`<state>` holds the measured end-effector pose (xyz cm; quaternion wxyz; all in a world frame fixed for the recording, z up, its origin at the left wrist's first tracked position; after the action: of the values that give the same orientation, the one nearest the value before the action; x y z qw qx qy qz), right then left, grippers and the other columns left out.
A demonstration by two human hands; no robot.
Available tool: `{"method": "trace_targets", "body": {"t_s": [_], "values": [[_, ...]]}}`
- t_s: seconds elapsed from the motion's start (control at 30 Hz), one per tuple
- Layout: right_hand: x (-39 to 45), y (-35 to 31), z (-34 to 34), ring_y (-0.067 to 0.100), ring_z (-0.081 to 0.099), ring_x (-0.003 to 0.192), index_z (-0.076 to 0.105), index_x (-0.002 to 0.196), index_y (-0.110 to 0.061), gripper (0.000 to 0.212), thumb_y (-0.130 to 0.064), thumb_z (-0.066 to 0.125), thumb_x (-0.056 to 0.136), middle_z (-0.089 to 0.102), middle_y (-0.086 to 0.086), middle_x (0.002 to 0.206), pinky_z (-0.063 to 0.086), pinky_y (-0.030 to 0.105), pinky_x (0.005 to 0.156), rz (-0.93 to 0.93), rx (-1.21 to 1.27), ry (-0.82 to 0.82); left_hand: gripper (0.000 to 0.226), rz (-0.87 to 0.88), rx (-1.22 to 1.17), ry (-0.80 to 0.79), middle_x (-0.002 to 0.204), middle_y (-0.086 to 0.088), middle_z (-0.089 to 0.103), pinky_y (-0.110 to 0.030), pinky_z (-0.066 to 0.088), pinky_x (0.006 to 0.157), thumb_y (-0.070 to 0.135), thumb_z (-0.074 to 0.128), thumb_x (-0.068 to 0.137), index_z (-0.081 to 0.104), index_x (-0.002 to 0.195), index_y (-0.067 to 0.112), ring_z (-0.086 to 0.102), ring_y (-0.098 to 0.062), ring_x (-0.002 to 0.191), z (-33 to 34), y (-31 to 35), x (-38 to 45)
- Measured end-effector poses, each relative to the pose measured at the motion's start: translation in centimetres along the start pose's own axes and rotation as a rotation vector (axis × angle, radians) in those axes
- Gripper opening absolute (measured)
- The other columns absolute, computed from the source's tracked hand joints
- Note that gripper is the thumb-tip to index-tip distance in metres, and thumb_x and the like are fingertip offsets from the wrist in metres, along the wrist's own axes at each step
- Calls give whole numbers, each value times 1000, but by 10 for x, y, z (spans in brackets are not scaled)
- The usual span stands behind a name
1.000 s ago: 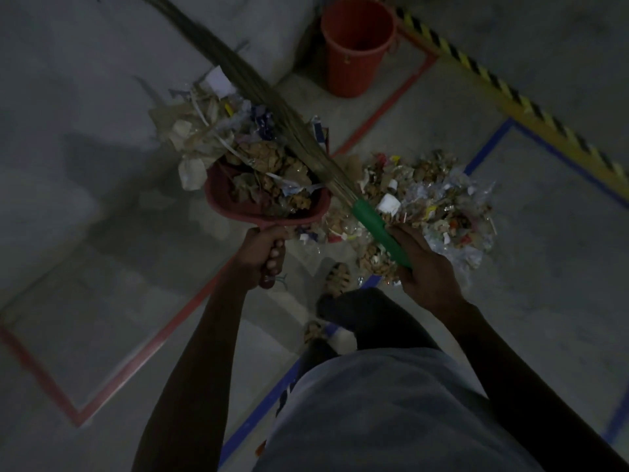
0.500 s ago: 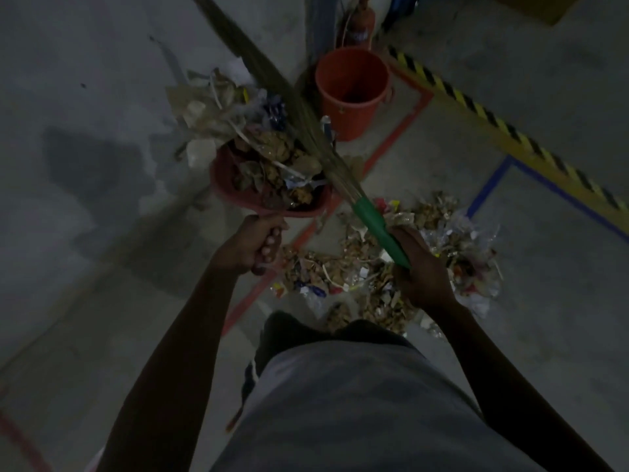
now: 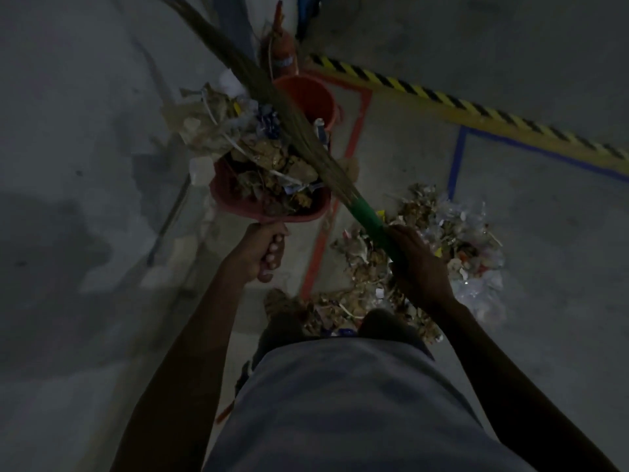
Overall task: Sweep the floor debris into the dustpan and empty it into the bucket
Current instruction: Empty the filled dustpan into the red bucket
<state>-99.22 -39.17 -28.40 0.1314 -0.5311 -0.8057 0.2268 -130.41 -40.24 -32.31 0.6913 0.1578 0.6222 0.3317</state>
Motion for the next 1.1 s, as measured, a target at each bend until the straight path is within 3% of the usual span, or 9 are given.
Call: {"method": "trace_targets", "body": {"t_s": [0.23,0.43,0.57,0.7,0.9,1.1], "values": [[70,-47,23,29,62,107,41,147,-27,81,-6,73,75,37,-6,152,56,41,75,182,62,107,41,-22,119,-73,45,4,28,-23,19,44,13,58,87,39,51,20,22,-12,36,-37,102,59],[142,-37,25,30,62,109,44,146,-21,72,-3,67,80,42,-1,149,52,32,67,176,87,119,40,-73,113,-75,43,5,30,-19,21,38,10,55,90,37,56,19,23,-10,34,-41,154,113],[203,-19,31,28,59,115,47,145,-17,68,-6,70,82,46,3,148,55,36,78,188,85,80,38,-94,95,-56,44,5,30,-20,21,38,11,54,90,37,57,19,23,-10,34,-45,183,161],[267,1,32,32,64,101,47,145,-16,72,-2,66,77,44,1,148,46,28,65,176,63,5,39,-131,77,-41,44,6,31,-20,22,38,11,53,92,38,58,19,25,-9,35,-44,212,211],[337,40,44,35,66,87,40,145,-29,75,-6,62,78,38,-8,147,56,45,58,244,28,-87,36,-245,110,-46,44,6,31,-20,23,36,12,52,92,34,62,20,25,-9,34,-45,242,296],[405,73,64,34,67,83,39,144,-33,75,-3,61,79,41,-8,146,55,44,55,355,32,-114,34,-325,173,-93,45,7,33,-20,23,37,14,50,92,37,62,20,27,-9,35,-40,278,388]]}}
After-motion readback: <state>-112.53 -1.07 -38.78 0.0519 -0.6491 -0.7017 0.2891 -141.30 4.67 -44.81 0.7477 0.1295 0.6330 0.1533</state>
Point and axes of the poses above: each hand's wrist, its own x-axis towards the middle knuckle, its own z-axis out of the palm, y = z × x, the point moved 4 cm from there along x, towards the middle knuckle
